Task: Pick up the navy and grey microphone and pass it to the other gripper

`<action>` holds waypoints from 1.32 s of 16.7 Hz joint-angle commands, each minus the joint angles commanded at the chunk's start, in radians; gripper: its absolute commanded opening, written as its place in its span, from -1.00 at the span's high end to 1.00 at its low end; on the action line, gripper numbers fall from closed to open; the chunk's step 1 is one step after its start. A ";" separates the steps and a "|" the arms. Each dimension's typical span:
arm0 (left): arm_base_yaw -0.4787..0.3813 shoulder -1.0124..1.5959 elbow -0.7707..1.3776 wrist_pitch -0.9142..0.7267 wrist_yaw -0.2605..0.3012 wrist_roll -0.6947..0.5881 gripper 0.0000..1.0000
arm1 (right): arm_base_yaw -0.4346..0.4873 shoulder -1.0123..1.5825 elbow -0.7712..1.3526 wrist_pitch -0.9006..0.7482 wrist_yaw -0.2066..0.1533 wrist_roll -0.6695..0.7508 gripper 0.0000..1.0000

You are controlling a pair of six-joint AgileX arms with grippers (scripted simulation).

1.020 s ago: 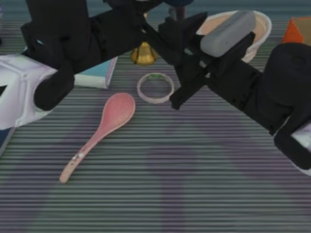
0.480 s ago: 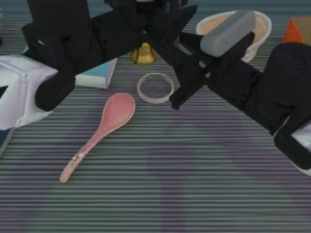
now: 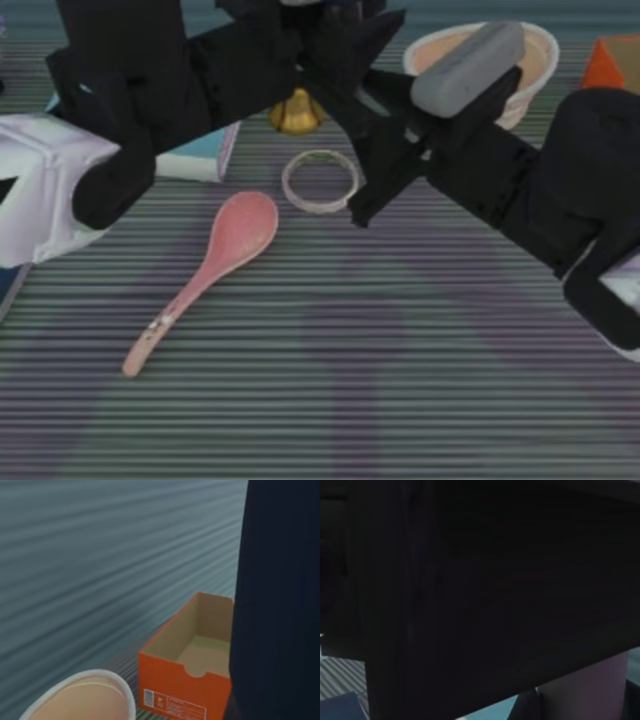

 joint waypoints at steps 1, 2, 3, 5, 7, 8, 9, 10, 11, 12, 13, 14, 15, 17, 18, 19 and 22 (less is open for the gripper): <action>0.000 0.000 0.000 0.000 0.000 0.000 1.00 | 0.000 0.000 0.000 0.000 0.000 0.000 0.85; 0.000 0.000 0.000 0.000 0.000 0.000 1.00 | 0.000 0.000 0.000 0.000 0.000 0.000 0.70; 0.000 0.000 0.000 0.000 0.000 0.000 1.00 | 0.000 0.000 0.000 0.000 0.000 0.000 0.55; 0.000 0.000 0.000 0.000 0.000 0.000 1.00 | 0.000 0.000 0.000 0.000 0.000 0.000 0.25; 0.000 0.000 0.000 0.000 0.000 0.000 1.00 | 0.000 0.000 0.000 0.000 0.000 0.000 -0.06; 0.000 0.000 0.000 0.000 0.000 0.000 1.00 | 0.000 0.000 0.000 0.000 0.000 0.000 -0.21; 0.000 0.000 0.000 0.000 0.000 0.000 1.00 | 0.000 0.000 0.000 0.000 0.000 0.000 -0.36; 0.000 0.000 0.000 0.000 0.000 0.000 1.00 | 0.000 0.000 0.000 0.000 0.000 0.000 -0.51; 0.000 0.000 0.000 0.000 0.000 0.000 1.00 | 0.000 0.000 0.000 0.000 0.000 0.000 -0.66; 0.000 0.000 0.000 0.000 0.000 0.000 1.00 | 0.000 0.000 0.000 0.000 0.000 0.000 -0.81; 0.000 0.000 0.000 0.000 0.000 0.000 1.00 | 0.000 0.000 0.000 0.000 0.000 0.000 -0.96; 0.000 0.000 0.000 0.000 0.000 0.000 1.00 | 0.000 0.000 0.000 0.000 0.000 0.000 -1.00; 0.000 0.000 0.000 0.000 0.000 0.000 1.00 | 0.000 0.000 0.000 0.000 0.000 0.000 -1.00; 0.000 0.000 0.000 0.000 0.000 0.000 1.00 | 0.000 0.000 0.000 0.000 0.000 0.000 -1.00; 0.000 0.000 0.000 0.000 0.000 0.000 1.00 | 0.000 0.000 0.000 0.000 0.000 0.000 -1.00; 0.000 0.000 0.000 0.000 0.000 0.000 1.00 | 0.000 0.000 0.000 0.000 0.000 0.000 -1.00; 0.000 0.000 0.000 0.000 0.000 0.001 1.00 | 0.002 0.000 0.000 0.000 0.000 0.000 -1.00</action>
